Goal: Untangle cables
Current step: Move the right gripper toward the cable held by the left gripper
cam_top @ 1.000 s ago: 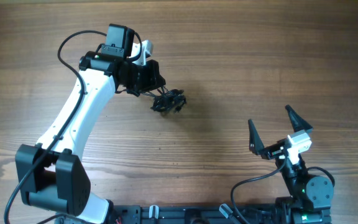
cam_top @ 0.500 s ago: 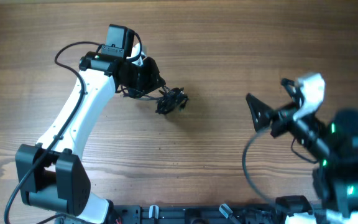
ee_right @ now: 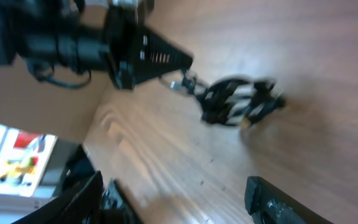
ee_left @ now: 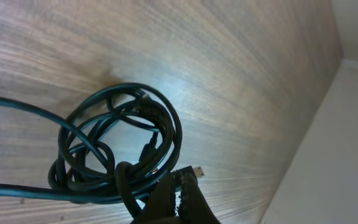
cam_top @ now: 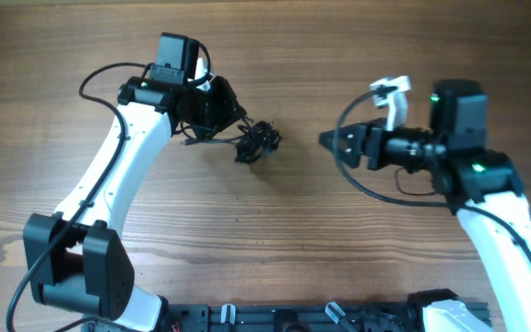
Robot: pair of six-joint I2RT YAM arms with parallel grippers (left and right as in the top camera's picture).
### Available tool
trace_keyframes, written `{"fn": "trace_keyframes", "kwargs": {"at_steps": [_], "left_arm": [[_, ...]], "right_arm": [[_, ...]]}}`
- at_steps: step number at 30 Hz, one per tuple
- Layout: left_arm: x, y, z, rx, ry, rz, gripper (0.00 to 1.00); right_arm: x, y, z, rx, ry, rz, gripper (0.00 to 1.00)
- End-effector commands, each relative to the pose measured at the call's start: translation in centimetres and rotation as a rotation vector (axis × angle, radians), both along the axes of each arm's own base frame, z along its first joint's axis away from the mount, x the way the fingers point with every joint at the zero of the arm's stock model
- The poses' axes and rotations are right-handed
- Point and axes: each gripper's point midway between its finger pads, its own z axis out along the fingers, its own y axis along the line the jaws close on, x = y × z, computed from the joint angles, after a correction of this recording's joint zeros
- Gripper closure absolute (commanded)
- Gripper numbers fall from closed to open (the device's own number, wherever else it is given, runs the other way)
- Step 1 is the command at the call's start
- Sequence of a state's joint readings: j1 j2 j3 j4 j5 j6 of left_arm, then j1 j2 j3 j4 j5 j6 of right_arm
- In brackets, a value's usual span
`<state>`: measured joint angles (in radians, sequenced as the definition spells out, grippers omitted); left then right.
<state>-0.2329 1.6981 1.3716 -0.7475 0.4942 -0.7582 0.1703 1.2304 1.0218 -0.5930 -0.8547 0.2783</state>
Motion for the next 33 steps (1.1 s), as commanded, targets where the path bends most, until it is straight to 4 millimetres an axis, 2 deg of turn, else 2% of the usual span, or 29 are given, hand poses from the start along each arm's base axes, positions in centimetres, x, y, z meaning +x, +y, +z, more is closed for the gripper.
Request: {"fn": "trace_keyframes", "kwargs": {"at_steps": [1, 5, 8, 13, 18, 22, 24, 28, 33], "left_arm": [[0.5, 0.8, -0.7, 0.038, -0.005, 0.032, 0.96], [1.1, 2.1, -1.2, 0.110, -0.022, 0.072, 0.96], [1.0, 2.1, -1.2, 0.113, -0.019, 0.073, 0.96], [0.6, 2.1, -1.6, 0.119, -0.001, 0.068, 0.96], [0.6, 2.9, -2.0, 0.168, -0.001, 0.092, 0.96], [0.7, 3.0, -2.0, 0.170, -0.001, 0.092, 0.96], [0.6, 3.0, -2.0, 0.170, -0.001, 0.093, 0.96], [0.6, 3.0, -2.0, 0.170, 0.001, 0.092, 0.96], [0.0, 1.8, -2.4, 0.182, 0.012, 0.061, 0.96]], "right_arm": [[0.5, 1.9, -2.1, -0.054, 0.073, -0.004, 0.24], [0.3, 3.9, -5.1, -0.119, 0.178, -0.026, 0.24], [0.3, 5.7, -6.9, -0.148, 0.233, -0.037, 0.24], [1.4, 8.9, -7.8, -0.126, 0.186, -0.011, 0.26], [3.7, 8.8, -10.0, -0.159, 0.209, -0.129, 0.27], [3.9, 8.9, -11.9, -0.184, 0.245, -0.129, 0.27], [4.4, 9.2, -12.1, -0.176, 0.233, -0.129, 0.29], [6.1, 10.1, -10.3, -0.113, 0.136, -0.131, 0.33], [5.8, 10.1, -10.6, -0.123, 0.144, -0.125, 0.36]]}}
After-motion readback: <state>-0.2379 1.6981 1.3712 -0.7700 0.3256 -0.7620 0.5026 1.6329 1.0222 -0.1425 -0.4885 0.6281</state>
